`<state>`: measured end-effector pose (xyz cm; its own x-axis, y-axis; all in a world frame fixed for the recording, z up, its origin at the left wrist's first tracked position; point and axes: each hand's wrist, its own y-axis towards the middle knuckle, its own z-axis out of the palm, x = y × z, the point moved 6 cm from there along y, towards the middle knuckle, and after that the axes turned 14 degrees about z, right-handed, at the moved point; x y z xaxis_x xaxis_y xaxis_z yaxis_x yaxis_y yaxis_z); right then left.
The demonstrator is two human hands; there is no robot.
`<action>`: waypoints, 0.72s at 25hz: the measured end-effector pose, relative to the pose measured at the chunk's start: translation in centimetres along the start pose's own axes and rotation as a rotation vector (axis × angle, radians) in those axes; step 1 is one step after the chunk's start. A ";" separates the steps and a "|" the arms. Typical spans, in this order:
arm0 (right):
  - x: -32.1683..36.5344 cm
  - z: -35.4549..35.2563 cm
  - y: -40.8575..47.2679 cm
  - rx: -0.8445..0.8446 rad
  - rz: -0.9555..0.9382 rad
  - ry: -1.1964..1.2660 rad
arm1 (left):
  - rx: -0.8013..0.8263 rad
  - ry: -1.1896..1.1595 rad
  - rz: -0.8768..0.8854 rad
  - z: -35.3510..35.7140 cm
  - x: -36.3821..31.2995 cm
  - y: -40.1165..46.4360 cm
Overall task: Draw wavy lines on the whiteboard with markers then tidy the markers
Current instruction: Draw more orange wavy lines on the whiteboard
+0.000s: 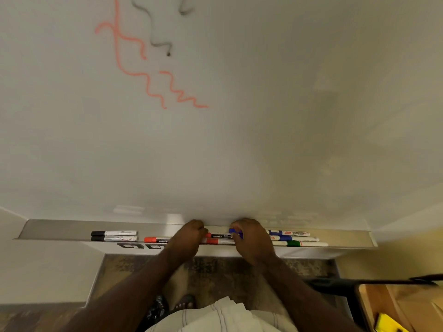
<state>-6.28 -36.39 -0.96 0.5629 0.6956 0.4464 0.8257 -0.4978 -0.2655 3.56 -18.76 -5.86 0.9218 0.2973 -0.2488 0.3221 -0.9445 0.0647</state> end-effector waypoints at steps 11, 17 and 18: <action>-1.3 -3.0 -2.3 0.124 0.434 0.494 | -0.377 -0.172 -0.118 -6.1 -4.2 -0.2; -0.2 -2.8 -3.7 0.430 0.567 1.074 | -0.380 -0.125 -0.001 -8.2 -8.6 0.3; -0.2 -2.8 -3.8 0.461 0.565 1.138 | -0.380 -0.152 -0.006 -8.5 -9.0 0.3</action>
<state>-9.59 -36.05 2.33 0.6695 -0.4685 0.5765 0.5573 -0.1963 -0.8068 -2.80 -20.51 4.58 0.8866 0.2514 -0.3884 0.4101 -0.8157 0.4081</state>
